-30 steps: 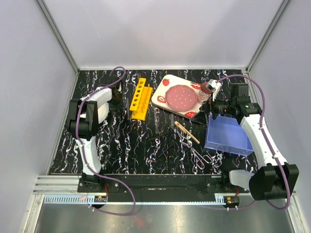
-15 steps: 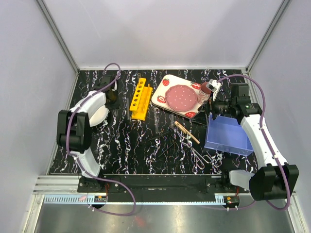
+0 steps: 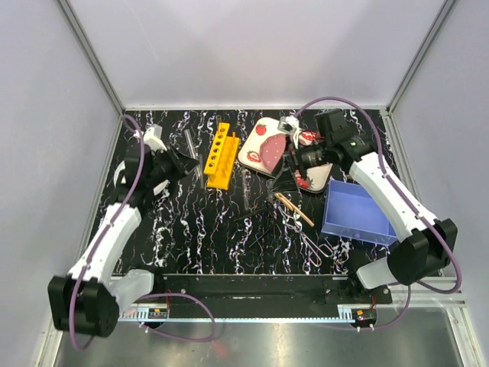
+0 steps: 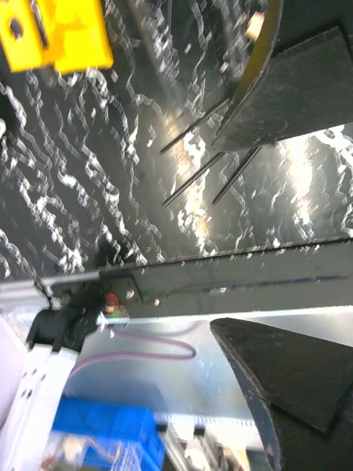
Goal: Organize the chemistry lab equipment
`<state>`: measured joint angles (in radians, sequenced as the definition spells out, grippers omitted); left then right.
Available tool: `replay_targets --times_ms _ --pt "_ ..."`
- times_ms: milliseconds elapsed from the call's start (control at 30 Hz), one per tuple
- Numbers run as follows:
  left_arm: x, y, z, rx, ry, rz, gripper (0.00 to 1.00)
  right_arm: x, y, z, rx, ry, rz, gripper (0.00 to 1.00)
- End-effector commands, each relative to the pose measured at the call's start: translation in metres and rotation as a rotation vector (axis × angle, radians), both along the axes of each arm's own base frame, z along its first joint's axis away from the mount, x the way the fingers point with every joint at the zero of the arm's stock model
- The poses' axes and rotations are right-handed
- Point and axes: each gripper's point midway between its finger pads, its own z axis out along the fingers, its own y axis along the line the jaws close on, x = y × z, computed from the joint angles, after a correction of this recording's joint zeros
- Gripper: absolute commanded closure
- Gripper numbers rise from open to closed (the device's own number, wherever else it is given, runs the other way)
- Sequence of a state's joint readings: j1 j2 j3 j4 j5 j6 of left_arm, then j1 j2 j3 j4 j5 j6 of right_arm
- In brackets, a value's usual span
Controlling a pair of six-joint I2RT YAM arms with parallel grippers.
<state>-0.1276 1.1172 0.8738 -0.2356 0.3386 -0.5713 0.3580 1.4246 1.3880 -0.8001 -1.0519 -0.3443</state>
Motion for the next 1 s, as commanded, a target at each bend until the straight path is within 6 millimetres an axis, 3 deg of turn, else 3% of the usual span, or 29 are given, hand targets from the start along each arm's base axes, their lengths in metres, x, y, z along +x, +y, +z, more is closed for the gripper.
replay_targets --times_ms 0,33,100,200,367,633,967 --pt "-0.023 -0.039 0.087 -0.337 -0.268 -0.106 0.89 -0.013 0.044 0.040 0.103 0.078 0.076 0.00" --pt "-0.029 -0.044 0.085 -0.396 -0.249 -0.100 0.89 -0.013 0.052 0.042 0.111 0.098 0.080 0.00" --pt "-0.039 -0.051 0.107 -0.455 -0.318 -0.113 0.89 -0.011 0.067 0.054 0.136 0.126 0.059 0.00" --pt "-0.050 -0.061 0.122 -0.540 -0.348 -0.110 0.89 -0.006 0.082 0.063 0.169 0.157 0.036 0.00" --pt "-0.062 -0.076 0.141 -0.634 -0.367 -0.092 0.89 -0.003 0.102 0.047 0.132 0.199 -0.014 0.00" --pt "-0.070 -0.095 0.138 -0.696 -0.344 -0.069 0.89 0.002 0.107 0.039 0.131 0.259 -0.049 0.01" --pt "-0.072 -0.111 0.132 -0.706 -0.325 -0.048 0.89 0.001 0.116 0.033 0.160 0.347 -0.019 0.24"
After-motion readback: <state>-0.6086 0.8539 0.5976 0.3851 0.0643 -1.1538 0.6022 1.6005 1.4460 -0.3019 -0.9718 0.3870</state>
